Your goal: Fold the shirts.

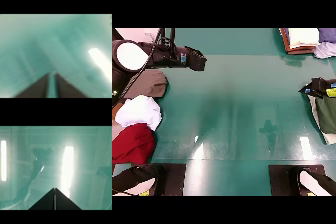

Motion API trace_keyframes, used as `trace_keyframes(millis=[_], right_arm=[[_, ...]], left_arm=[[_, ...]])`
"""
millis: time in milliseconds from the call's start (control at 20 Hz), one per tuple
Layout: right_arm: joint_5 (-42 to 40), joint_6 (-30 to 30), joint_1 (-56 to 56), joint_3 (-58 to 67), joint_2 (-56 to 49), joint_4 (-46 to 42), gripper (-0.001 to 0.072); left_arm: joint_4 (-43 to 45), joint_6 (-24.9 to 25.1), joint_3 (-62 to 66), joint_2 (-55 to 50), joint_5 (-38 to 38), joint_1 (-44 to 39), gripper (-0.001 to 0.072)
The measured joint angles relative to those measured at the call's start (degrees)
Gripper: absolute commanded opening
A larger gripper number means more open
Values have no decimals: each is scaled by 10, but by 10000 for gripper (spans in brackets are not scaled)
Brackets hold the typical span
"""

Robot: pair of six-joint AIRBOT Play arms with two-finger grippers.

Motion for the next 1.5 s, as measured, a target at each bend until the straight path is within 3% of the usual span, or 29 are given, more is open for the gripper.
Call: trace_keyframes(millis=[200, 350, 600, 850, 900, 1000, 1050, 1300, 1500], right_arm=[[3, 0, 0, 0, 0, 0, 18], [4, 0, 0, 0, 0, 0, 18], [5, 0, 0, 0, 0, 0, 18], [1, 0, 0, 0, 0, 1, 18], [-1, 0, 0, 0, 0, 1, 18], [-5, 0, 0, 0, 0, 1, 18], [-5, 0, 0, 0, 0, 1, 19], [-18, 1, 0, 3, 0, 2, 18], [-45, 1, 0, 54, 0, 5, 18]], left_arm=[[149, -56, 0, -8, -33, 63, 572], [199, -75, -2, -38, -59, 150, 573], [216, -86, -24, -134, -59, 278, 573], [188, -88, -31, -234, -45, 332, 570], [183, -88, -31, -246, -42, 337, 526], [182, -89, -30, -261, -38, 342, 111], [180, -90, -27, -265, -39, 344, 34], [171, -92, 41, -261, -103, 345, 24], [164, -82, 119, -171, -138, 326, 24]])
